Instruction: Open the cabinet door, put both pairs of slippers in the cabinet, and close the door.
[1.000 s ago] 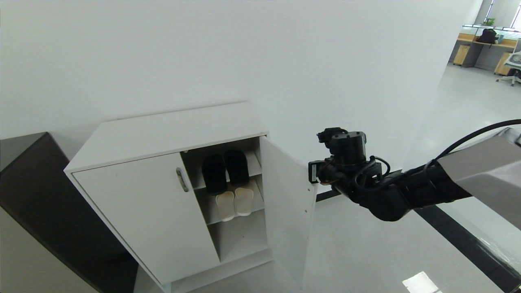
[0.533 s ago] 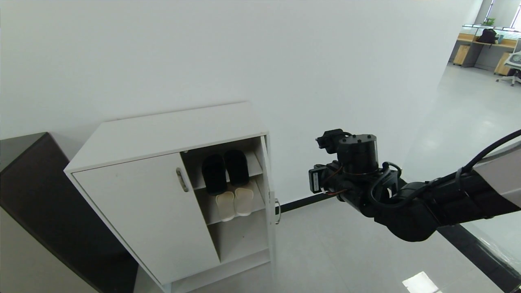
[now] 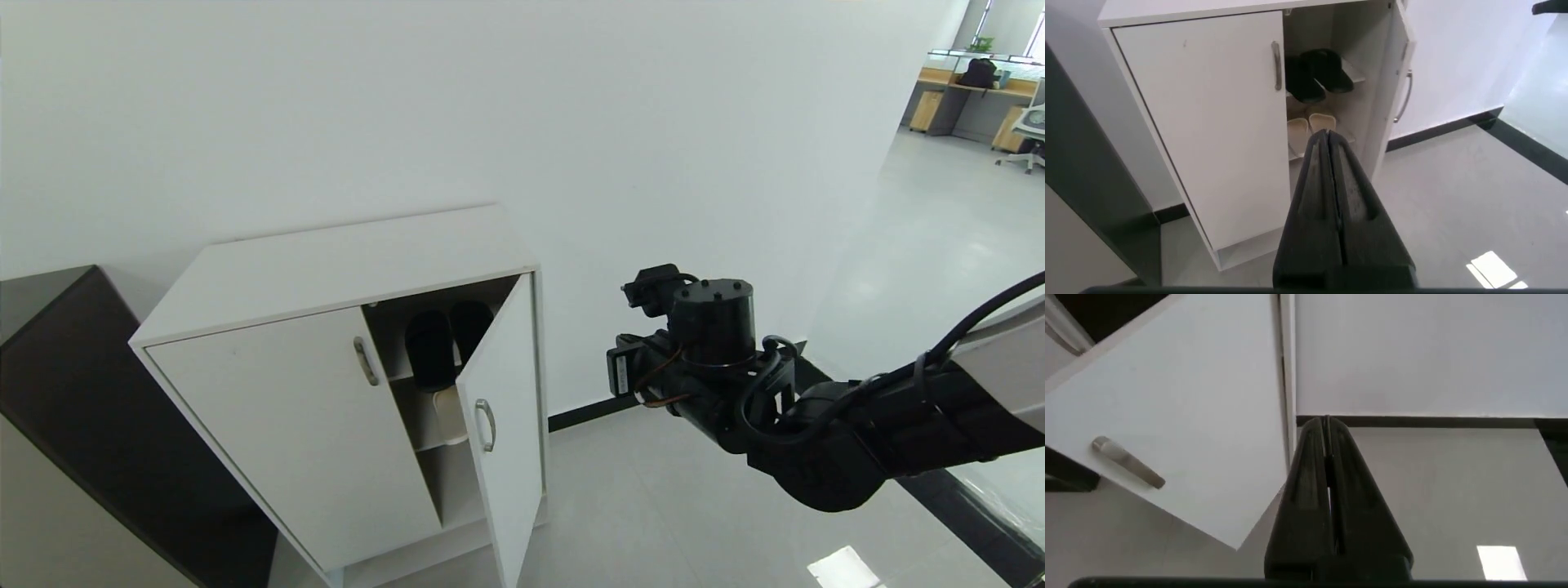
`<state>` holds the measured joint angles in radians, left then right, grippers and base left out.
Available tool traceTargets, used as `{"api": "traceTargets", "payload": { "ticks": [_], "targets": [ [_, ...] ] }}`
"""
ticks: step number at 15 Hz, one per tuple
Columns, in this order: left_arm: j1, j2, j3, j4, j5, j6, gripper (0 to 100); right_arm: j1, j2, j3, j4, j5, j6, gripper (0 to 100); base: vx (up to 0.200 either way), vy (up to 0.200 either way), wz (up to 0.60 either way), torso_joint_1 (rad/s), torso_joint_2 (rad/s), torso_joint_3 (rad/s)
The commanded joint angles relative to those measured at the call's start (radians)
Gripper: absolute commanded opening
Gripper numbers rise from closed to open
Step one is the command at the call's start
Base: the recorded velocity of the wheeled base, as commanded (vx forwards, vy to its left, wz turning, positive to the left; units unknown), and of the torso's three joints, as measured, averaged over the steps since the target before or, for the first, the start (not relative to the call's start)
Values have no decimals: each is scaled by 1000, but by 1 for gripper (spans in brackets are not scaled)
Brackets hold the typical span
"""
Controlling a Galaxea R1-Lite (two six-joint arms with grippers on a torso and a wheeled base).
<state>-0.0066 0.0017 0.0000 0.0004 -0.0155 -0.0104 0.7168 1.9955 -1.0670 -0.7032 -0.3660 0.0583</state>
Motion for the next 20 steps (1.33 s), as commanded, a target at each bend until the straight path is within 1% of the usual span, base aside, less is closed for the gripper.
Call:
{"api": "traceTargets", "payload": {
  "ticks": [1,7,11,14,17,20],
  "targets": [
    [0,0,0,0,0,0,0,7,6,7,-1,2,0,0,0,0,600,2,2,2],
    [0,0,0,0,0,0,0,7,20,21,-9,2,2,0,0,0,600,3,1,3],
    [0,0,0,-2,0,0,0,7,22,48,-44,13,-11,0,0,0,0,80,-188,-101],
    [0,0,0,0,2,0,0,6,19,90,-85,47,-11,0,0,0,0,9,-19,-7],
    [0,0,0,0,2,0,0,1,-3,203,-159,150,-11,0,0,0,0,0,0,0],
    [0,0,0,0,2,0,0,-17,-31,322,-220,283,-9,0,0,0,0,0,0,0]
  ]
}}
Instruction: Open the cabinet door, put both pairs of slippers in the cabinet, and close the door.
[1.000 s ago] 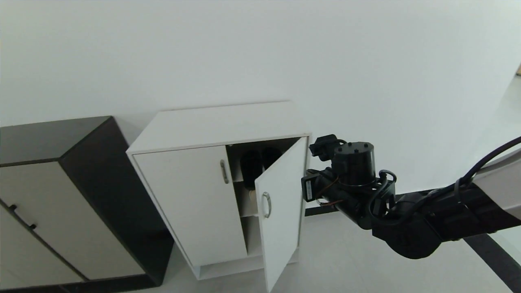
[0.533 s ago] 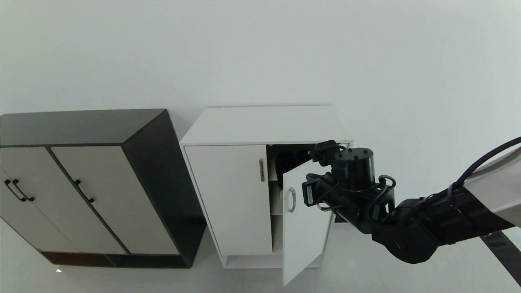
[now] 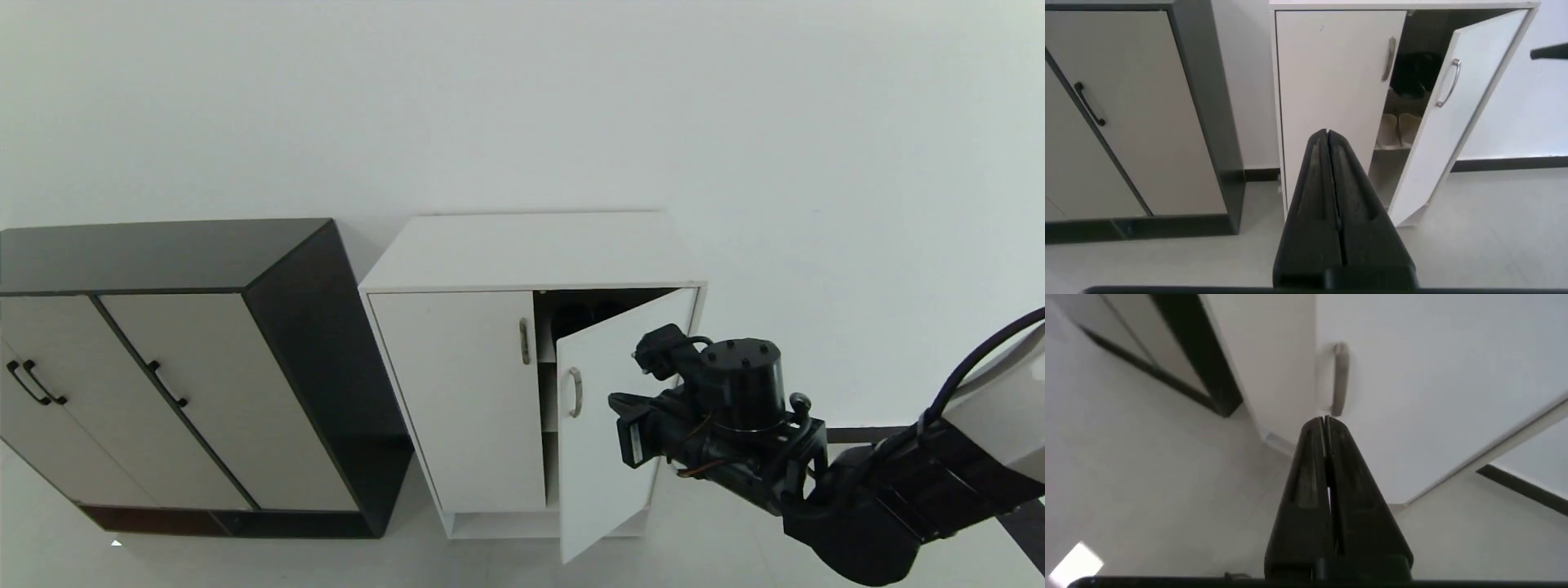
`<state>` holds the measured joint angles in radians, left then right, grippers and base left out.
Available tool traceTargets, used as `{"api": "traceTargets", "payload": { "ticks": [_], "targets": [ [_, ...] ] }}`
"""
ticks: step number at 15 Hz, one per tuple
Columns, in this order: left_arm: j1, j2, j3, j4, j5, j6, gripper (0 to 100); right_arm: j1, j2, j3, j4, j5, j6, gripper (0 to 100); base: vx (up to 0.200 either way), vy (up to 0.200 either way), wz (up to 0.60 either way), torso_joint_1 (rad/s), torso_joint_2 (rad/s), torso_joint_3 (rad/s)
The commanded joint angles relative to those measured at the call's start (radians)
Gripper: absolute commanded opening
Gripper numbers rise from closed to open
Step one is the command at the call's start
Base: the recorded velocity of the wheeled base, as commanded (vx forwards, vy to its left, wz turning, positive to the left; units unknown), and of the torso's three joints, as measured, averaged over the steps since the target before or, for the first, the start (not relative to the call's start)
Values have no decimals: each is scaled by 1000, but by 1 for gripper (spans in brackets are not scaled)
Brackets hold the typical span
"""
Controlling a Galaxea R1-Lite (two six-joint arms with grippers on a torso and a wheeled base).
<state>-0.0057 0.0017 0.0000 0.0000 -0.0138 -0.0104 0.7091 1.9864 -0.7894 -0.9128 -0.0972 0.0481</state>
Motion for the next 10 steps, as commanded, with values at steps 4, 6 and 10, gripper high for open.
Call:
{"api": "traceTargets", "payload": {
  "ticks": [4,6,10],
  "targets": [
    [0,0,0,0,-2,0,0,-17,-14,144,-86,68,4,0,200,0,0,0,-4,2],
    [0,0,0,0,-2,1,0,-17,-14,156,-94,70,7,0,200,0,0,12,5,-2],
    [0,0,0,0,-2,0,0,-16,-14,163,-94,70,9,0,200,0,0,7,1,4]
  ]
}}
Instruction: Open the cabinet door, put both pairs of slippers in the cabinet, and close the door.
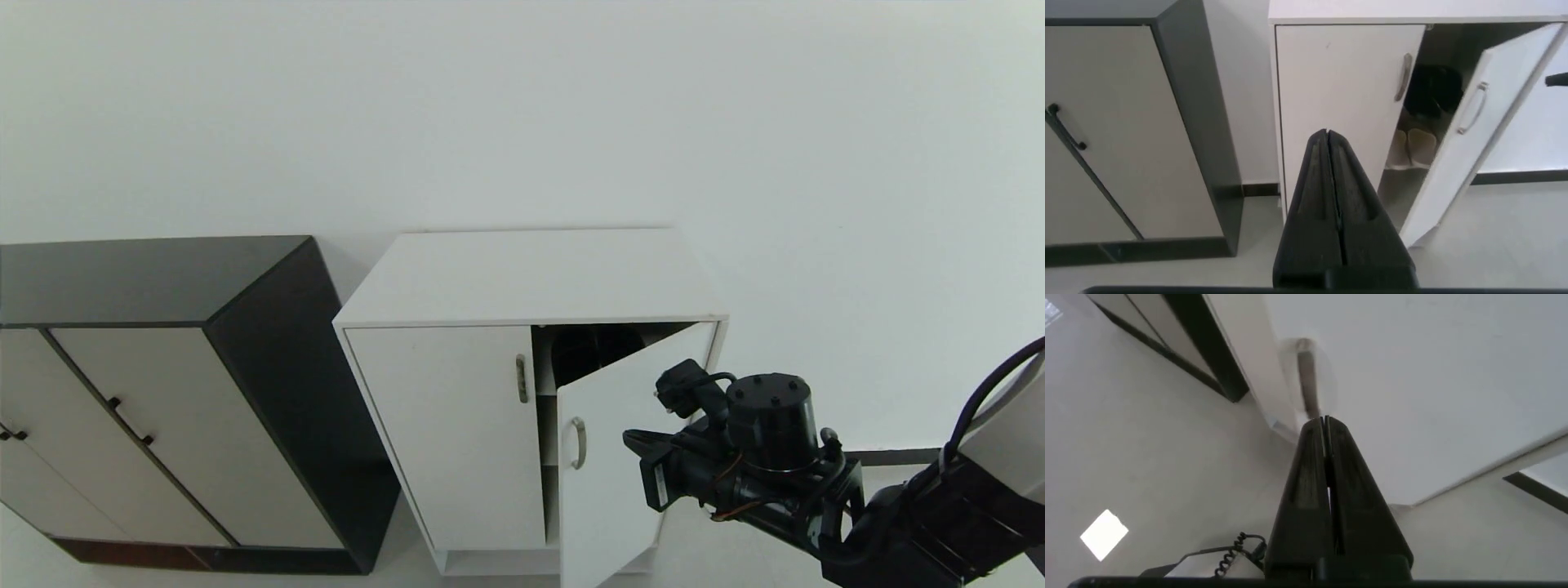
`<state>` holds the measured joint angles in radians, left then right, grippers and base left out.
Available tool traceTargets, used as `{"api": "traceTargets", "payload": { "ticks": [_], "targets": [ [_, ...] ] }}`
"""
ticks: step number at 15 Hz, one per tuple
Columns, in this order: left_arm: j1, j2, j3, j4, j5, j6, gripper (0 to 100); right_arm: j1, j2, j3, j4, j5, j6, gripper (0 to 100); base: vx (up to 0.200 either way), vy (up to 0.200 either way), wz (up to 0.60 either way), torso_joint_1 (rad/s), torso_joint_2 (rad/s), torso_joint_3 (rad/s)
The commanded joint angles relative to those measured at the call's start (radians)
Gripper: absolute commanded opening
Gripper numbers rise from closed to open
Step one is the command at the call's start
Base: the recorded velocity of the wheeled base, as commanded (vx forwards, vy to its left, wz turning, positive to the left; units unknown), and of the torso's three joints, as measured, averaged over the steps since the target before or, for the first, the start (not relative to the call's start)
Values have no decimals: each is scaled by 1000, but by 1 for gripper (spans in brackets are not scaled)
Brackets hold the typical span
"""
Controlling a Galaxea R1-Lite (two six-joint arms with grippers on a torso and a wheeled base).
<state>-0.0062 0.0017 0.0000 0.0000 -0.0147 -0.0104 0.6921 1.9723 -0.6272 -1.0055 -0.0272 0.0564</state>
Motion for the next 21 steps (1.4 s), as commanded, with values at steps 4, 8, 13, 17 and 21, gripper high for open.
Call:
{"api": "traceTargets", "payload": {
  "ticks": [4,8,13,17,21],
  "targets": [
    [0,0,0,0,4,-2,0,1,0,0,-1,1,0,0,50,0,0,1,2,-1],
    [0,0,0,0,4,-2,0,0,2,1,-1,1,2,0,0,0,0,0,0,0],
    [0,0,0,0,4,-2,0,-5,59,-32,-27,0,2,0,0,0,0,0,0,0],
    [2,0,0,0,4,-2,0,-16,102,-75,-48,0,2,0,0,0,0,0,0,0],
    [0,0,0,0,4,0,0,-29,146,-147,-47,0,2,0,0,0,0,0,0,0]
  ]
}}
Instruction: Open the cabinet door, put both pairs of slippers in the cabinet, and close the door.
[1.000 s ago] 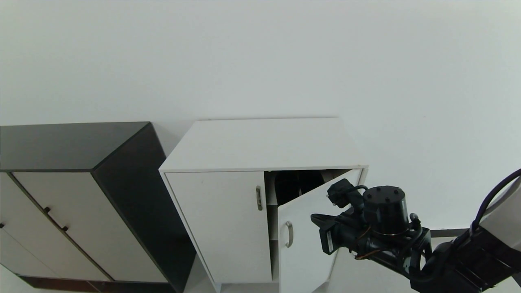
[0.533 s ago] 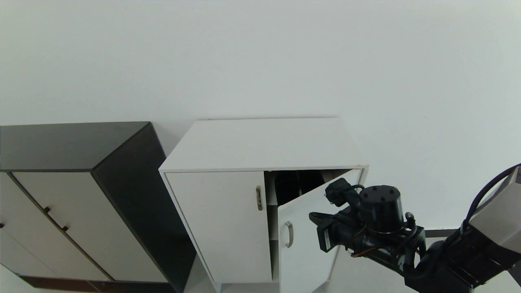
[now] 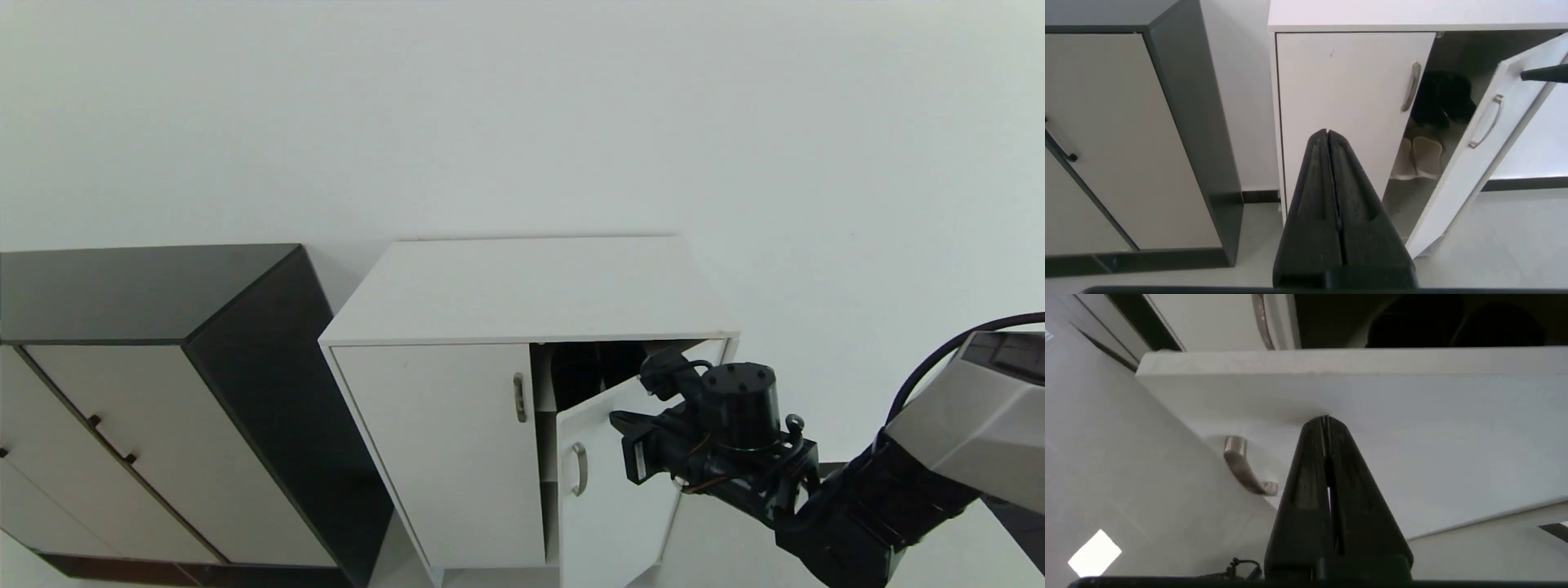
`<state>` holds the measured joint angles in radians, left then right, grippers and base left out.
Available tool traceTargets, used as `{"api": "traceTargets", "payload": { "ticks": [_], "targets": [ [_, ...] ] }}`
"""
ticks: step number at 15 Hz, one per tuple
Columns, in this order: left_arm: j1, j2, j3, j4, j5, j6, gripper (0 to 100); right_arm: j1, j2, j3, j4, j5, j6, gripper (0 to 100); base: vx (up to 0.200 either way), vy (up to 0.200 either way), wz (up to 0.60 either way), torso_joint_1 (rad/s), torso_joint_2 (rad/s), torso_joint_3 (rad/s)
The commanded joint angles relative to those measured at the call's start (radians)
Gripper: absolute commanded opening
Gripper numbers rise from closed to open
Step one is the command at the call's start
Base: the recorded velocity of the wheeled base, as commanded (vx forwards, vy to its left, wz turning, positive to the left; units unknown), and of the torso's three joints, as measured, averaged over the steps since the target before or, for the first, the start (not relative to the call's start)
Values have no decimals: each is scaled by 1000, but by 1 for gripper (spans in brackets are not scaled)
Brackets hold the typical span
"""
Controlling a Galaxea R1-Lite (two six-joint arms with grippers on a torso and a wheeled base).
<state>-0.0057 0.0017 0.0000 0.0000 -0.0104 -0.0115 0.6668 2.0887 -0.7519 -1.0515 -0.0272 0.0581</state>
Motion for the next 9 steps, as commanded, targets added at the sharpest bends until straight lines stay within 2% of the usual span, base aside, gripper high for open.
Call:
{"api": "traceTargets", "payload": {
  "ticks": [1,9],
  "targets": [
    [0,0,0,0,0,-1,0,-4,37,-35,-1,0,0,0,0,0,0,0,0,0],
    [0,0,0,0,0,-1,0,-36,94,-118,2,0,-3,0,0,0,0,0,0,0]
  ]
}}
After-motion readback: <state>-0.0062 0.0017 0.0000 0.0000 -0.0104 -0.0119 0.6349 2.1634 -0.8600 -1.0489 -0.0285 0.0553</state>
